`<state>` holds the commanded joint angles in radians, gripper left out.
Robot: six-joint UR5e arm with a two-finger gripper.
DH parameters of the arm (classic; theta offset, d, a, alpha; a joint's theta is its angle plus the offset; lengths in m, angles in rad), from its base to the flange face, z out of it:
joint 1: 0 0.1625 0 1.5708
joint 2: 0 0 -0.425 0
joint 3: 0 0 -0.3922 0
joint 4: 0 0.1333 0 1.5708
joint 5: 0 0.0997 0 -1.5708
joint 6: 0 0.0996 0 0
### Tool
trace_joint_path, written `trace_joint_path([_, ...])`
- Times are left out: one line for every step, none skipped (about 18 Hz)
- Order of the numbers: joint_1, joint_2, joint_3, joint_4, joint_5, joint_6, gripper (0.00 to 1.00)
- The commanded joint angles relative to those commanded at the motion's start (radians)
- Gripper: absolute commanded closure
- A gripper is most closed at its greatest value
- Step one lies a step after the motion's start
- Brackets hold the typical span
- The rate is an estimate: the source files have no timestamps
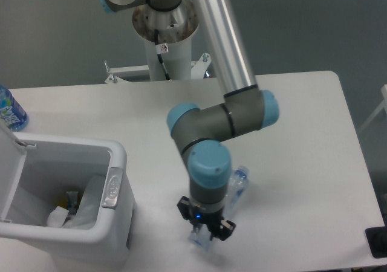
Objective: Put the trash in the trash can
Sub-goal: 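Close the gripper on the bottle and lift it, then carry the bottle over the bin and lower it inside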
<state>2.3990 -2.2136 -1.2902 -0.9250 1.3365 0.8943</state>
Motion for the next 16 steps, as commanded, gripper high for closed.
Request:
trace_joint_path([0.014, 0.005, 0.008, 0.000, -0.051, -0.006, 0.74])
trace_joint_path([0.023, 0.014, 0.015, 0.000, -0.110, -0.014, 0.74])
trace_joint_path([0.035, 0.032, 0.020, 0.000, -0.176, -0.029, 0.74])
trace_joint_path([0.054, 0.047, 0.022, 0.000, -0.253, -0.060, 0.74])
trace_joint_path([0.067, 0.060, 0.031, 0.000, -0.334, -0.105, 0.74])
trace_joint_path([0.080, 0.064, 0.048, 0.002, -0.421, -0.164, 0.74])
trace_joint_path([0.092, 0.071, 0.070, 0.002, -0.498, -0.219, 0.74])
trace_joint_path([0.101, 0.074, 0.095, 0.003, -0.564, -0.274, 0.74])
trace_joint_path([0.104, 0.075, 0.124, 0.006, -0.617, -0.329, 0.74])
trace_joint_path([0.106, 0.075, 0.156, 0.009, -0.657, -0.375, 0.74])
trace_joint_path([0.108, 0.077, 0.188, 0.009, -0.690, -0.414, 0.74])
trace_joint_path([0.109, 0.083, 0.216, 0.011, -0.724, -0.445, 0.74])
trace_joint_path([0.109, 0.100, 0.235, 0.011, -0.762, -0.465, 0.74])
trace_joint_path([0.108, 0.120, 0.239, 0.012, -0.804, -0.468, 0.74])
trace_joint_path([0.104, 0.141, 0.241, 0.012, -0.845, -0.468, 0.74])
trace_joint_path([0.100, 0.158, 0.241, 0.012, -0.887, -0.471, 0.74])
